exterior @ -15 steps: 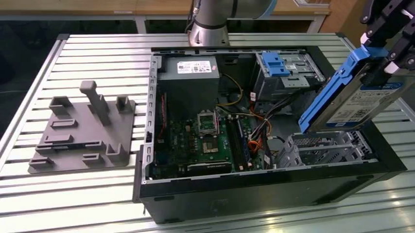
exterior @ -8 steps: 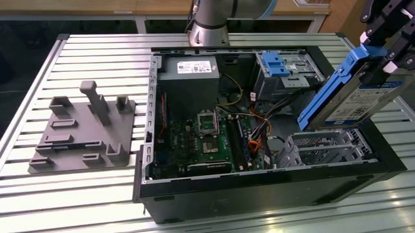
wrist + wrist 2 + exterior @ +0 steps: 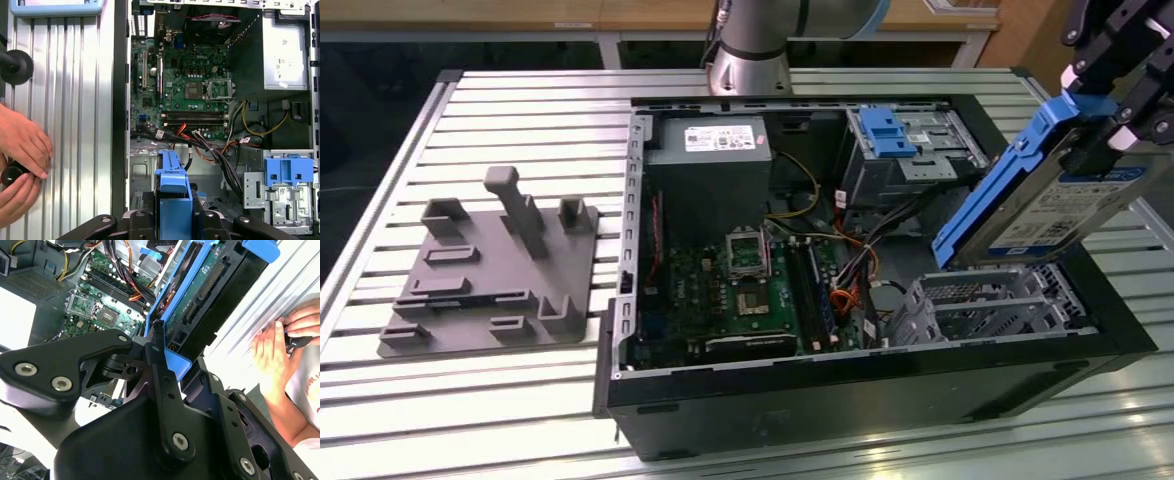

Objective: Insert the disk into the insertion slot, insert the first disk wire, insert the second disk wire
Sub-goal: 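Insert the disk into the insertion slot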

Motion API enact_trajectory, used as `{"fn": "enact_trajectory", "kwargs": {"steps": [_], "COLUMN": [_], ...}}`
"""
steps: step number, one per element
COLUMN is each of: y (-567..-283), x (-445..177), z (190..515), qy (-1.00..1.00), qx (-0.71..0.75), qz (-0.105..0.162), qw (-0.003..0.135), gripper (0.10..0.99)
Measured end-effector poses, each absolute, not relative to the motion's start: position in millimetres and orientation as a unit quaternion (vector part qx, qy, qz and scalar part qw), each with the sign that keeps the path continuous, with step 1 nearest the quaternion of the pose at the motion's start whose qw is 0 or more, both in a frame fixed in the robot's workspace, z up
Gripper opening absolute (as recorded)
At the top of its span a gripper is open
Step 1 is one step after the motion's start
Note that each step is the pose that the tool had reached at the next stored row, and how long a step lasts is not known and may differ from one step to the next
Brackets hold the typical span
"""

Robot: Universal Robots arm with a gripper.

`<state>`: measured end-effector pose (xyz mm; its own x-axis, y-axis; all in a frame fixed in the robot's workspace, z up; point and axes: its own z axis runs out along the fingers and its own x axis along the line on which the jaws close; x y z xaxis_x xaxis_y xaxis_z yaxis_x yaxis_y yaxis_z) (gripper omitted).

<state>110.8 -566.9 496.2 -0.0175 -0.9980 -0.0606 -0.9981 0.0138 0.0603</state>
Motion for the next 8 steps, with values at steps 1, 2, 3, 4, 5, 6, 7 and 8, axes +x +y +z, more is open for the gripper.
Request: {"fn": "enact_trajectory", "kwargs": {"steps": [1, 2, 3, 4, 5, 6, 7, 8], "y": [-566.9, -567.0, -567.0, -567.0, -567.0, -567.0, -567.0, -567.1], "x": [110.7, 110.7, 110.8, 110.8, 110.8, 110.8, 110.8, 110.7], "z": [496.1, 496.2, 496.2, 496.2, 496.2, 496.1, 496.1, 496.1], "qy": [0.712, 0.712, 0.712, 0.712, 0.712, 0.712, 0.712, 0.712], "qx": [-0.701, -0.701, -0.701, -0.701, -0.701, -0.701, -0.701, -0.701], "qz": [0.043, 0.043, 0.043, 0.042, 0.042, 0.042, 0.041, 0.041], "qw": [0.000, 0.000, 0.001, 0.001, 0.001, 0.002, 0.002, 0.002], "gripper": [0.365, 0.365, 0.365, 0.365, 0.365, 0.365, 0.365, 0.365]}}
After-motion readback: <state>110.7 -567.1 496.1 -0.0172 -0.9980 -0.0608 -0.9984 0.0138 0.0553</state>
